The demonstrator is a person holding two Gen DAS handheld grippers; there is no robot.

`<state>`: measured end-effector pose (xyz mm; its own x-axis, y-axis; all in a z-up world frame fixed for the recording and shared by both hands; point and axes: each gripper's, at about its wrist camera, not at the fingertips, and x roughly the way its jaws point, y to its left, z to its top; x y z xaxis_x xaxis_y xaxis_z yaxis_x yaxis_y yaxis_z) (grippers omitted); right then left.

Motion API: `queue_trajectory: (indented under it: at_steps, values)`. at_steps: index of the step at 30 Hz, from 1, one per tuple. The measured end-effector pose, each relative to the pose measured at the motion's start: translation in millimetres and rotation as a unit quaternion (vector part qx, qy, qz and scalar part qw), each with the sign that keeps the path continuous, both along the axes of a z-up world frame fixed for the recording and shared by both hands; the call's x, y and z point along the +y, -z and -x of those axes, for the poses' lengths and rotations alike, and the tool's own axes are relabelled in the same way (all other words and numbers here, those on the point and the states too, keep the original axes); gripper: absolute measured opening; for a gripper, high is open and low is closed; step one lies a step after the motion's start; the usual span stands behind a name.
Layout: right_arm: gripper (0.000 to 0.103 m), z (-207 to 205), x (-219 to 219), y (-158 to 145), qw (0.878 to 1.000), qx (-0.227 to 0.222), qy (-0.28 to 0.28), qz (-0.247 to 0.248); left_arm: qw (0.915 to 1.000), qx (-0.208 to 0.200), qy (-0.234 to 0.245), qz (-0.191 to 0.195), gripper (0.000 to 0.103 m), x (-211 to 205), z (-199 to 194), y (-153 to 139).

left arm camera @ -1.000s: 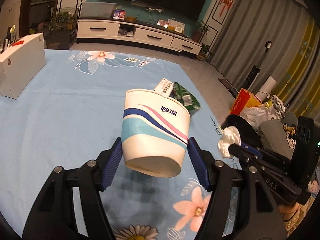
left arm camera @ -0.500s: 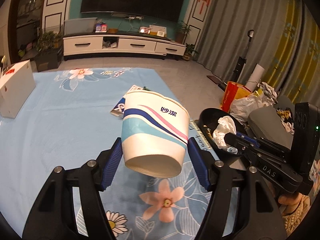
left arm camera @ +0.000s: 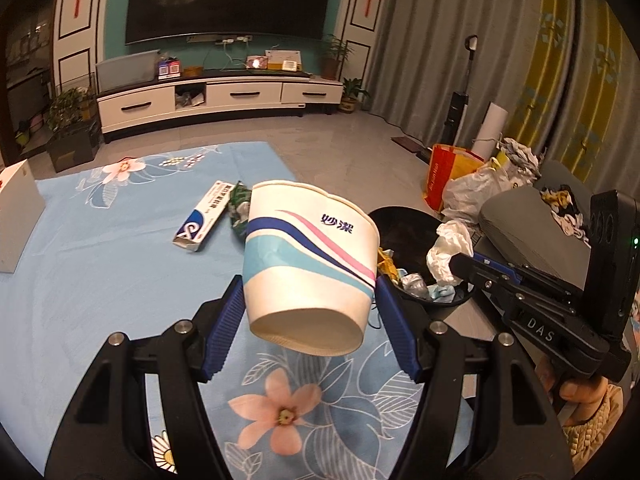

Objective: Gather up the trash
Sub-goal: 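Carry the paper cup and tissue in both tools over the black bin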

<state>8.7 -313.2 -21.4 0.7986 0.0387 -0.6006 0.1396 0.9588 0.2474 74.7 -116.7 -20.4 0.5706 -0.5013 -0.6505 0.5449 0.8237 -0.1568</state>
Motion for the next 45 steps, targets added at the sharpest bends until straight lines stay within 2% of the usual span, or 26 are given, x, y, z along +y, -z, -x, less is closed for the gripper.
queue_trajectory:
  at_steps: [14,30,45]
  values:
    - [0.016,17,-35,8,0.999,-0.005,0.045,-0.020,0.9991,-0.013,0.035,-0.021,0.067,-47,5,1]
    - [0.016,25,-62,17,0.997,-0.008,0.071,-0.037,0.9962,-0.034,0.067,-0.043,0.067,-94,4,-1]
    - [0.016,25,-84,26,0.994,-0.010,0.094,-0.047,0.9933,-0.035,0.091,-0.063,0.067,-133,-4,8]
